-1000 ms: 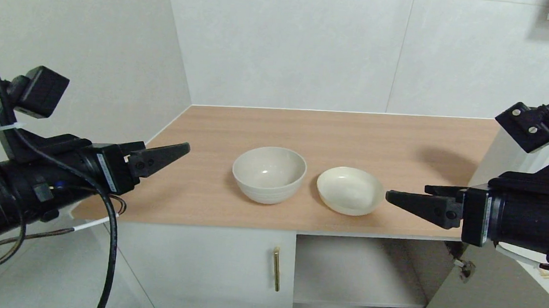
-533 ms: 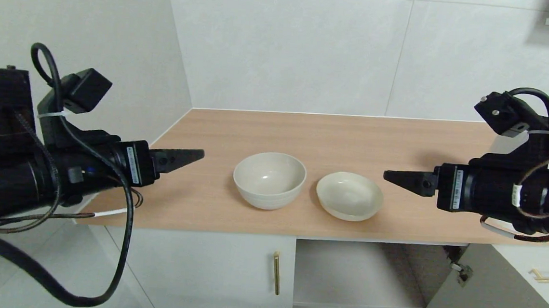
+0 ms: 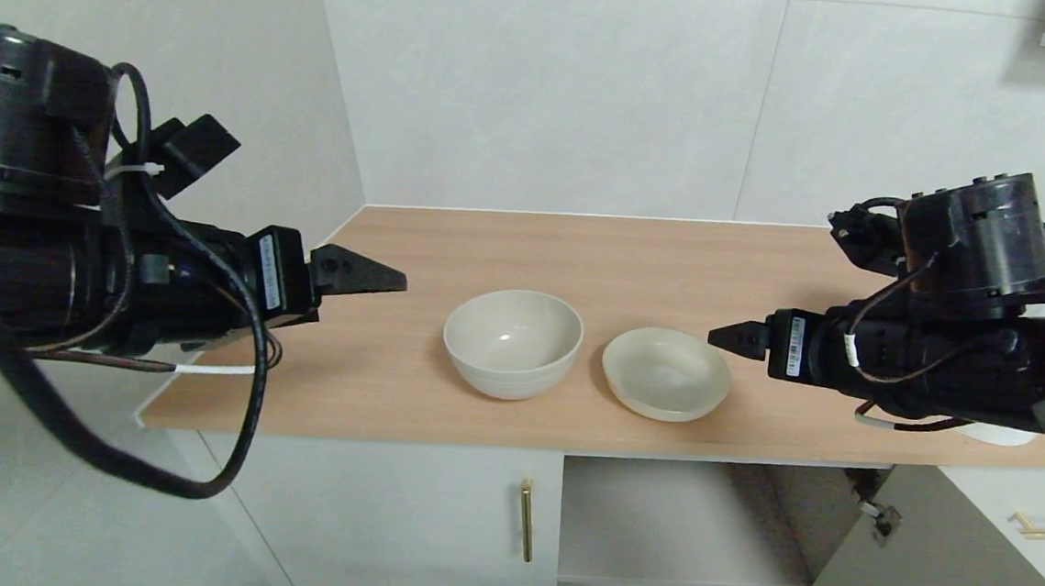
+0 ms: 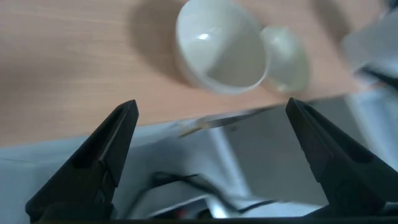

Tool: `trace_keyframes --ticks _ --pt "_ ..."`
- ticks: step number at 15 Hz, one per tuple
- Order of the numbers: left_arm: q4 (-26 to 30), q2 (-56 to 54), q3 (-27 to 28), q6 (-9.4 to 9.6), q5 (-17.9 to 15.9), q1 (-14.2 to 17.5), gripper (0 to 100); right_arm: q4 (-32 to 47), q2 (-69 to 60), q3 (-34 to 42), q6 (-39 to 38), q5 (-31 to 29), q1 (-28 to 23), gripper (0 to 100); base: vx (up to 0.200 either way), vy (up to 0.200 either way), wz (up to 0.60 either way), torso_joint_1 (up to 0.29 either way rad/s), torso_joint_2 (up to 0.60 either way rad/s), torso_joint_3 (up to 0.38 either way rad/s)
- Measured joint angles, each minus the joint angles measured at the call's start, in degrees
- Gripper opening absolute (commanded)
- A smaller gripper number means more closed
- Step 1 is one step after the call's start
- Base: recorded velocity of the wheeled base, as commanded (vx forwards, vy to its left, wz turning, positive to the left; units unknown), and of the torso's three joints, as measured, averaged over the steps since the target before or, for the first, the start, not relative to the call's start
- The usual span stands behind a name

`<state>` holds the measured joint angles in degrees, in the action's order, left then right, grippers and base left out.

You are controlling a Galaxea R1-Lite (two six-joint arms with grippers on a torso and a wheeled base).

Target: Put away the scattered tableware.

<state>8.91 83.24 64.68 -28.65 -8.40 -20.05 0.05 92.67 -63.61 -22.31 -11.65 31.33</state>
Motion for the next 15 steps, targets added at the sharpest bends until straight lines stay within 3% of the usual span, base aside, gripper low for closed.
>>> trace_keyframes --ticks 2,6,9,11,15 --pt "0.0 3.4 2.1 -3.58 1.9 -1.2 100 0.0 1.4 -0.3 0.0 -0.3 0.0 100 0.000 0.000 0.00 0.000 0.00 0.000" --pt "-0.6 11.7 4.9 -7.03 7.9 -3.6 100 0.0 3.3 -0.5 -0.1 -0.4 -0.5 100 0.000 0.000 0.00 0.000 0.00 0.000" --pt "-3.5 16.5 5.5 -8.00 11.9 -5.7 100 0.0 3.7 -0.5 -0.1 -0.3 -0.7 100 0.000 0.000 0.00 0.000 0.00 0.000" --pt "-6.3 19.0 5.7 -10.05 13.8 -6.3 100 0.0 4.0 -0.5 -0.1 -0.4 -0.9 100 0.000 0.000 0.00 0.000 0.00 0.000" --pt "-7.7 21.9 5.9 -10.62 14.2 -6.6 100 -0.1 4.1 -0.5 -0.2 -0.4 -0.9 100 0.000 0.000 0.00 0.000 0.00 0.000"
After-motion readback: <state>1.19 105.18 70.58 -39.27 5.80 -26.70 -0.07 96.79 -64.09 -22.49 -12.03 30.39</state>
